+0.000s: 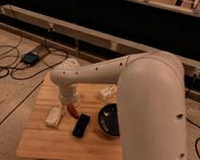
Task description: Place the pepper in the ceramic cup
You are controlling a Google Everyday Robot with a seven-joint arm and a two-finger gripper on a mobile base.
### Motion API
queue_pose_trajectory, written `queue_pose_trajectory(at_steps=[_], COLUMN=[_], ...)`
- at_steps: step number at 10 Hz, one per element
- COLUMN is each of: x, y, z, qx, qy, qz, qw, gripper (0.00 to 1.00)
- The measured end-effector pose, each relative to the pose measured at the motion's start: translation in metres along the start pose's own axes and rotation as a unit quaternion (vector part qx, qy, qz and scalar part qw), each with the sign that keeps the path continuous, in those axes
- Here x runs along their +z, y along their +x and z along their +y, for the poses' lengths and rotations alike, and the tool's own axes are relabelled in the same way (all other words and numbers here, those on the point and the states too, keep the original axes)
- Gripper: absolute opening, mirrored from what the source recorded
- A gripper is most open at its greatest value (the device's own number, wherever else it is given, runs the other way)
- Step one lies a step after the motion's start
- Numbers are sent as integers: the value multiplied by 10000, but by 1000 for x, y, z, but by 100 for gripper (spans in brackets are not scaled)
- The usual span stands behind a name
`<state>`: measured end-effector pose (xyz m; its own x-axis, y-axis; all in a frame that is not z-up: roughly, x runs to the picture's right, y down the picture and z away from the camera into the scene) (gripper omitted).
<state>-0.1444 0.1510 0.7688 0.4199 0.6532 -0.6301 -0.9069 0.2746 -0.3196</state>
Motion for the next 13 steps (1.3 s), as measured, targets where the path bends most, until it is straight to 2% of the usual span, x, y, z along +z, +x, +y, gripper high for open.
queue_pose_trajectory(at_steps=[3, 7, 13], x=[25, 48, 74], y=[-16, -33, -54], z=[-4, -8, -8], qx=[-98, -238, -369], qy=[120, 341, 318], qz=[110, 84, -40], qw=[9998, 9991, 9988], gripper=[65, 65, 64])
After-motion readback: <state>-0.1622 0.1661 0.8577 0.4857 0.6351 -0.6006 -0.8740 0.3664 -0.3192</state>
